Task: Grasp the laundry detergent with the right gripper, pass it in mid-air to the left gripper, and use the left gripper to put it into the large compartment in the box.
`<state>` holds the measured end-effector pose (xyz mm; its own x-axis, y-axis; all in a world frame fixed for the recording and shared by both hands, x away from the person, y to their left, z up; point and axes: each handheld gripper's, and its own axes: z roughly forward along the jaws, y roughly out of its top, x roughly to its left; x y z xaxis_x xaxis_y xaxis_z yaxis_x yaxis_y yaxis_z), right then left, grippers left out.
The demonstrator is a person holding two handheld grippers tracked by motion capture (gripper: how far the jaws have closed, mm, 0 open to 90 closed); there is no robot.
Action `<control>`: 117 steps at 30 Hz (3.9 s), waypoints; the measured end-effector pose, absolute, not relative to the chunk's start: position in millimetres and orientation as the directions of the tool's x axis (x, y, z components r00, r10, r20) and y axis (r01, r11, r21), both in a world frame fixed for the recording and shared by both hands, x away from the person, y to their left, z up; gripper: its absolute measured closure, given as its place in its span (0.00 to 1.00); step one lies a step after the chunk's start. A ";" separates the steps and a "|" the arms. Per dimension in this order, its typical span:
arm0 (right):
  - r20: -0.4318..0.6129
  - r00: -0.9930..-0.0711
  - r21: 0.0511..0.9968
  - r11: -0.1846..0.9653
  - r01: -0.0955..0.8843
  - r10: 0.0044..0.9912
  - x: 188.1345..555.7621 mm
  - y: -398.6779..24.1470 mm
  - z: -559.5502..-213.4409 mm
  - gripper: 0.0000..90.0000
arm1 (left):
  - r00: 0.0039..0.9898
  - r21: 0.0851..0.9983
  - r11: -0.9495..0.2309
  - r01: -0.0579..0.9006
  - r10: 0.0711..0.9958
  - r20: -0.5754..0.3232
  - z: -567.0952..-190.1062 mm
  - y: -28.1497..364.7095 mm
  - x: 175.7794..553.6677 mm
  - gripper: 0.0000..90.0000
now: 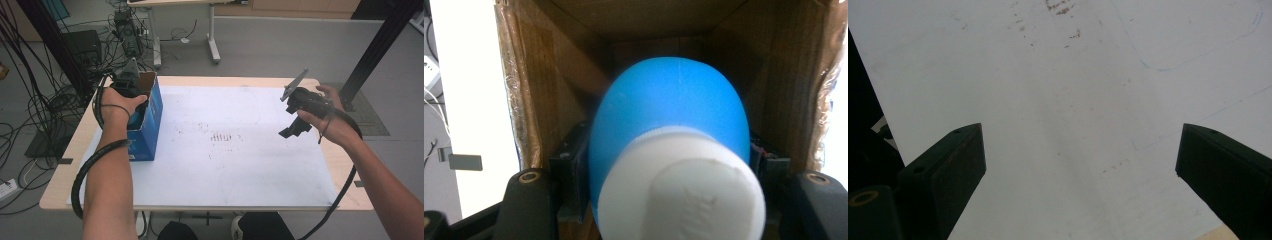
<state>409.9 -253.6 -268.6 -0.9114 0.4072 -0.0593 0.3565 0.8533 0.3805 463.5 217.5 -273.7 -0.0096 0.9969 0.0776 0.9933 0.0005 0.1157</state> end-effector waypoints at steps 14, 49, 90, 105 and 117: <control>-0.061 -0.912 0.378 0.855 0.354 0.405 409.8 -253.6 -267.4 0.06 | -0.011 0.110 0.003 0.994 0.997 0.077 -276.5 219.2 462.4 0.40; -0.075 -0.918 0.384 0.861 0.333 0.389 406.0 -242.8 -257.6 0.06 | 0.004 0.152 -0.020 0.988 0.995 0.102 -239.6 218.3 445.1 0.26; -0.048 -0.930 0.330 0.884 0.331 0.365 426.0 -240.8 -257.7 0.06 | 0.233 0.263 -0.242 0.934 0.970 0.064 -192.7 106.5 459.5 0.08; -0.050 -0.935 0.329 0.890 0.316 0.350 424.4 -236.9 -255.1 0.06 | 0.265 0.289 -0.278 0.916 0.960 0.086 -189.8 83.6 462.0 0.07; -0.057 -0.934 0.330 0.890 0.315 0.352 421.6 -238.1 -253.0 0.06 | 0.270 0.300 -0.286 0.910 0.958 0.095 -188.7 77.9 460.2 0.07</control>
<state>421.6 -238.1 -253.0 -0.9343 0.3520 -0.0567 0.3152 0.8898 0.3301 460.2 77.9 -188.7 0.2696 0.9583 0.0952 0.9102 -0.2858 0.2998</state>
